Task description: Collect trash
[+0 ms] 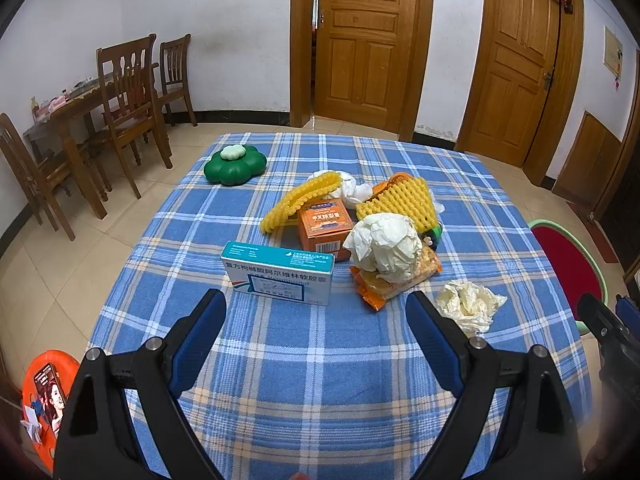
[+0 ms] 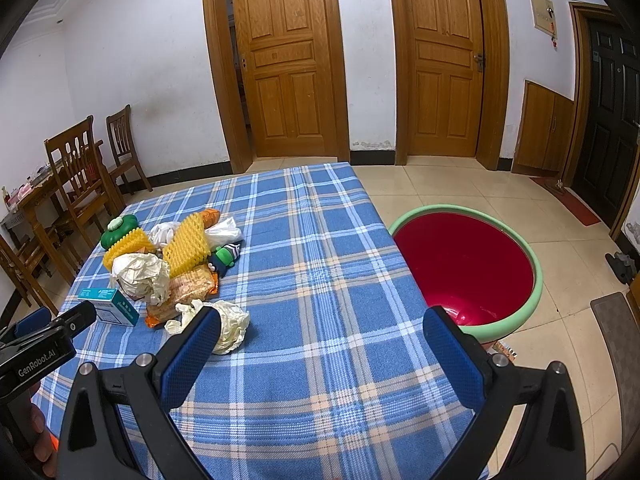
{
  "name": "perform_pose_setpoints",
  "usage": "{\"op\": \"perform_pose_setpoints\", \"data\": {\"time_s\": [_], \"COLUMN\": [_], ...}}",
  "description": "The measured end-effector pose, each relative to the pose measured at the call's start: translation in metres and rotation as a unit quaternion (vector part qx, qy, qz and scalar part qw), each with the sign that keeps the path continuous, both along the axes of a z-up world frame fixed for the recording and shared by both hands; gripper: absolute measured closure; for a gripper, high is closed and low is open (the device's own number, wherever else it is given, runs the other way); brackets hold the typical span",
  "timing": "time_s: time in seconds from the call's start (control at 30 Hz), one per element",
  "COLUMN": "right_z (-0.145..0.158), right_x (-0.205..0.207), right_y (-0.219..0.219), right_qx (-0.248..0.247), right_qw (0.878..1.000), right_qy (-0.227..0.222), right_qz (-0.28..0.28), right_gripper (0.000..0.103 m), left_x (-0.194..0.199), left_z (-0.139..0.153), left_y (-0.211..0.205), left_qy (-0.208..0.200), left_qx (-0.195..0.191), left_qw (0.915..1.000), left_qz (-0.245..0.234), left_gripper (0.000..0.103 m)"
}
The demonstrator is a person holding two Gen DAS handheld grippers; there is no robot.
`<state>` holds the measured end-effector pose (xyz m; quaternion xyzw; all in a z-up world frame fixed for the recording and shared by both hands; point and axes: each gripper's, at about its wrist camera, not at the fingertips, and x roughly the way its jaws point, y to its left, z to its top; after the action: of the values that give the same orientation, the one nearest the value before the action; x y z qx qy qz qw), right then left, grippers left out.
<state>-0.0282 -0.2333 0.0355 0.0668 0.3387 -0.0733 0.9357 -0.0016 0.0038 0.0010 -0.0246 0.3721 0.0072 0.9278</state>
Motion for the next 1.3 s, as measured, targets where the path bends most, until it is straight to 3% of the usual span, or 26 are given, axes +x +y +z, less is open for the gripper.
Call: {"op": "perform_pose_setpoints", "data": {"time_s": [1.3], "right_z": [0.0019], "right_x": [0.0014], "right_y": [0.0005], "right_qx": [0.001], "right_qw": [1.0], "right_qy": [-0.002], "right_qz": [-0.002], "right_gripper": [0.0], "left_x": [-0.0008], "left_z": [0.0003], "left_y": [0.0018], "left_qy": [-0.001], "left_qx": [-0.001], "left_qw": [1.0], "left_qz": [0.0], "left_gripper": [0.012]}}
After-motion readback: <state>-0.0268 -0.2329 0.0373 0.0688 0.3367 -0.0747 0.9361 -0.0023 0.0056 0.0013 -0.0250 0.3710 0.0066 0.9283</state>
